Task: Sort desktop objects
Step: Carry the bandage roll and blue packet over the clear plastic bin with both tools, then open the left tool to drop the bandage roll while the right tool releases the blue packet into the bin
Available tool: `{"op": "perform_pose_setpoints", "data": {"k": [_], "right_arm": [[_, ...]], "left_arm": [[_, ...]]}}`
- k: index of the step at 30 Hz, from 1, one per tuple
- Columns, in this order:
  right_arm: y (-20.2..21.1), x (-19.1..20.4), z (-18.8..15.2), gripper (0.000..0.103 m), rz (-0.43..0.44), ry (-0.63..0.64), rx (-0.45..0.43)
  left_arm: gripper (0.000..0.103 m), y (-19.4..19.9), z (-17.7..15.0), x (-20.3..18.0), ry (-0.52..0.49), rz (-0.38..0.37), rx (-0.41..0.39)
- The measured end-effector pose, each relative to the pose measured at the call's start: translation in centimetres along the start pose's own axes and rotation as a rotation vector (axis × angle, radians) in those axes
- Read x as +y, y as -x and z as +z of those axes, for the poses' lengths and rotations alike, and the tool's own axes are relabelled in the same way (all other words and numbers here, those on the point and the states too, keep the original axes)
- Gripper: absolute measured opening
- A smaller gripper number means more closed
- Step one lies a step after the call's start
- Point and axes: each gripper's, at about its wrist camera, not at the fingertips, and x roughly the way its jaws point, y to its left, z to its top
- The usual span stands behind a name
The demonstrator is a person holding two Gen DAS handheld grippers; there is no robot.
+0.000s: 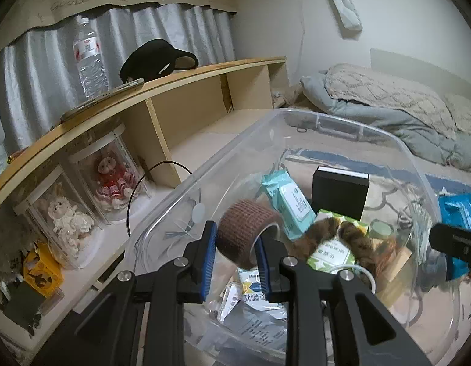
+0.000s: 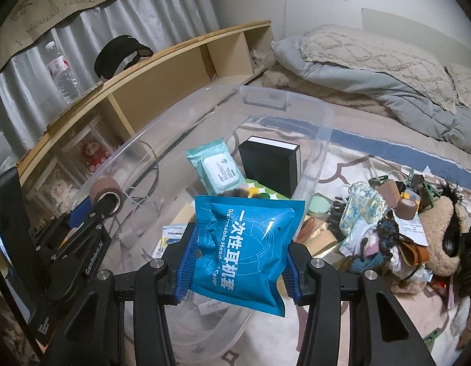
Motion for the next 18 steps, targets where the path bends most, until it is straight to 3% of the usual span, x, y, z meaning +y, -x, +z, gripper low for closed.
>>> {"op": "perform_pose_setpoints", "data": {"k": [6,18], "right_arm": [[-0.3,0.3,0.0,0.05,-0.007,0.003,0.009],[-0.6,0.1,-0.1,0.05,-0.009,-0.01,0.018]], "left_arm": [[0.025,0.1,-0.5,-0.6,-0.089,0.028,0.012],[0.025,0.3,-0.6,-1.0,-0.105,-0.006,0.013]]}}
